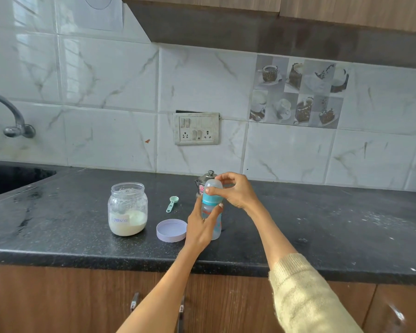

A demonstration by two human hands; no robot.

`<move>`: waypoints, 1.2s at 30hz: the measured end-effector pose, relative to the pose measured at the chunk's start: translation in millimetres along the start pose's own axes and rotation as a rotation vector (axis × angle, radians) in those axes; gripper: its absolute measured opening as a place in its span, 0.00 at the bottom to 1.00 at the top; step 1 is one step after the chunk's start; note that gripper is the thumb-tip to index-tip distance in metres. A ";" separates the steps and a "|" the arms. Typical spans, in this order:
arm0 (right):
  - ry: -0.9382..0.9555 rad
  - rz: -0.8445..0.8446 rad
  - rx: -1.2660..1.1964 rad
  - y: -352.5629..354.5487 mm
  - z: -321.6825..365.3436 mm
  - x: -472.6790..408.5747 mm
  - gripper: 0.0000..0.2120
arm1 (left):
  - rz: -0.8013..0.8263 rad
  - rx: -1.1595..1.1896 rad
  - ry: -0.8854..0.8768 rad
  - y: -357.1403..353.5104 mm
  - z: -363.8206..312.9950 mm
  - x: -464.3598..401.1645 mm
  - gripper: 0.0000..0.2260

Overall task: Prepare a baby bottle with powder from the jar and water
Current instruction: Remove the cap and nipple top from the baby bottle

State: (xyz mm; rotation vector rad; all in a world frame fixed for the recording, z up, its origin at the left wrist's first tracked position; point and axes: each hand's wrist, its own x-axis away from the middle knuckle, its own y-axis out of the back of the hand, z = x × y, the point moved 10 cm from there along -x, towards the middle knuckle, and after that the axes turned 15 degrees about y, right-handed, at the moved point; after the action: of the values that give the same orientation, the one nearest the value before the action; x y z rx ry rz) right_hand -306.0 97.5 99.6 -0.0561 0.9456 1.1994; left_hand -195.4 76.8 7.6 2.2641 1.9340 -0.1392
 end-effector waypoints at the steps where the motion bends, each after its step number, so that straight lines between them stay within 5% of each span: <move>1: 0.003 0.042 0.065 -0.7 3.3 -3.4 0.17 | 0.001 -0.002 0.001 0.1 0.3 -0.3 0.21; 7: 0.017 0.389 0.748 -27.4 32.6 -23.4 0.24 | 0.005 -0.010 -0.007 1.0 -4.1 2.3 0.19; 18: -0.082 0.894 0.514 -54.4 35.2 -23.4 0.15 | -0.021 -0.019 -0.019 3.9 -4.4 1.6 0.15; 21: -0.087 0.847 0.508 -54.4 37.8 -23.6 0.14 | -0.030 -0.030 -0.006 4.0 -2.7 0.8 0.18; 25: -0.202 0.736 0.775 -35.9 26.8 -27.4 0.30 | -0.015 -0.033 0.003 2.7 -1.9 0.5 0.14; 27: -0.260 0.766 0.806 -34.6 20.4 -22.9 0.26 | -0.018 -0.039 -0.004 2.9 -1.9 0.4 0.16; 31: -0.178 0.822 0.647 -42.5 26.8 -22.7 0.16 | -0.029 -0.052 -0.015 3.6 -4.5 2.1 0.13; 36: -0.092 0.734 0.355 -25.1 34.0 -32.1 0.18 | -0.029 -0.042 -0.009 3.2 -2.5 0.5 0.16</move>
State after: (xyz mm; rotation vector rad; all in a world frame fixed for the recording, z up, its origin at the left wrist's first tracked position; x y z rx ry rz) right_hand -267.2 79.8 131.1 0.6753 1.1241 1.6578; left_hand -192.3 77.2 10.2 2.2063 1.9468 -0.1111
